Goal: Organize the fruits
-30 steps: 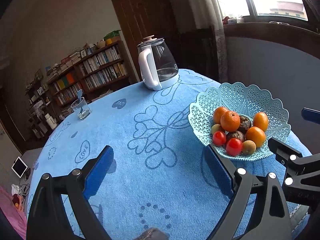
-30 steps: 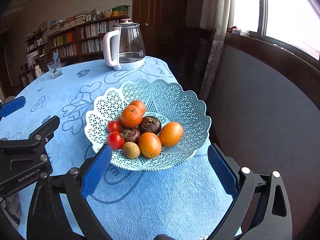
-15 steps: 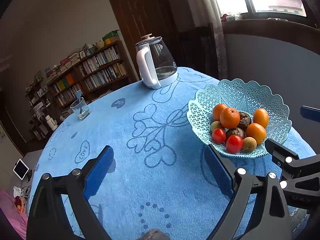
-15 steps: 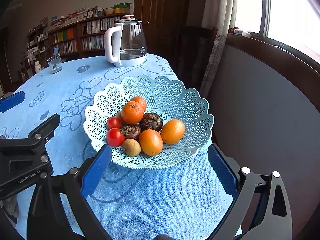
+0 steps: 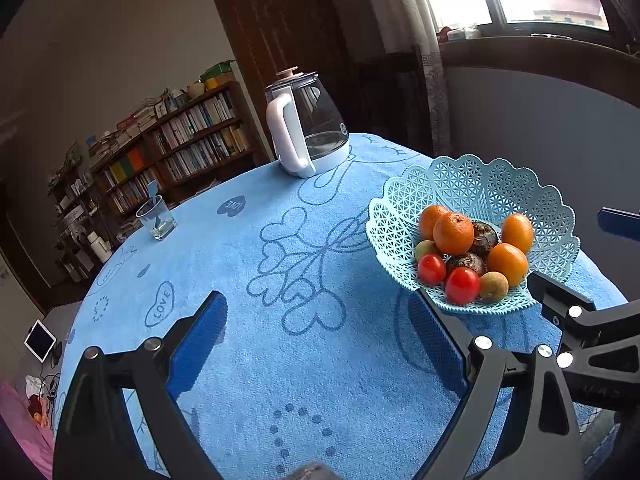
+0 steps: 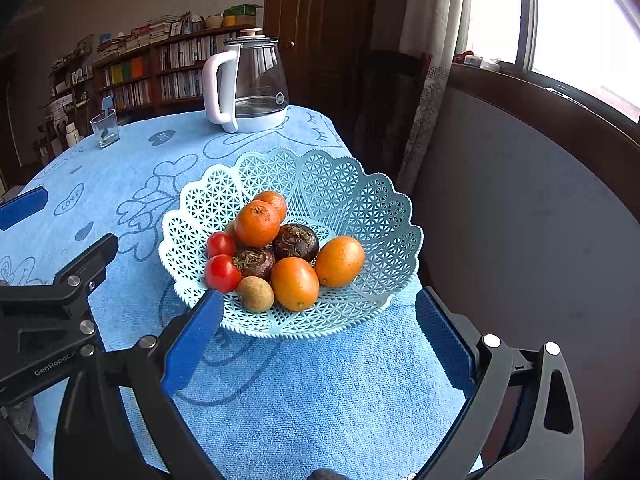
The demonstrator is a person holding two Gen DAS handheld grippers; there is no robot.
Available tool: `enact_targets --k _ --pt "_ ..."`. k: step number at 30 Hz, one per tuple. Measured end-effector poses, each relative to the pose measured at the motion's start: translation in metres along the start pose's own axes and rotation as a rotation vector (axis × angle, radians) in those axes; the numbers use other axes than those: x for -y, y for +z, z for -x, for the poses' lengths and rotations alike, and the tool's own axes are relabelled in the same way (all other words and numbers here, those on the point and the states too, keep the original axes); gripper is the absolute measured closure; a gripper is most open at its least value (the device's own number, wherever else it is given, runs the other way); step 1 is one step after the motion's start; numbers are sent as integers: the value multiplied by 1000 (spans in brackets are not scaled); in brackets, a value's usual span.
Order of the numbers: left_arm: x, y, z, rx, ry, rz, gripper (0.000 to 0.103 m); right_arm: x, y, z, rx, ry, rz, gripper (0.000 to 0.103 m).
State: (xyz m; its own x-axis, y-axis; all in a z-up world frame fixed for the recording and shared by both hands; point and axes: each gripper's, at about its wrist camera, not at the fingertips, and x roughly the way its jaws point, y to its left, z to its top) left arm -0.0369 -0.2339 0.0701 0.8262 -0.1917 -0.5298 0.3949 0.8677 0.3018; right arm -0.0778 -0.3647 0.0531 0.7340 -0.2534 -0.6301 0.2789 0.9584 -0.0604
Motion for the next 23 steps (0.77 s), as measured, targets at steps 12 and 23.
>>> enact_targets --k 12,23 --pt "0 -3 -1 1 4 -1 12 0 -1 -1 -3 1 3 5" --pt "-16 -12 -5 -33 3 44 12 -7 -3 -1 -6 8 18 5"
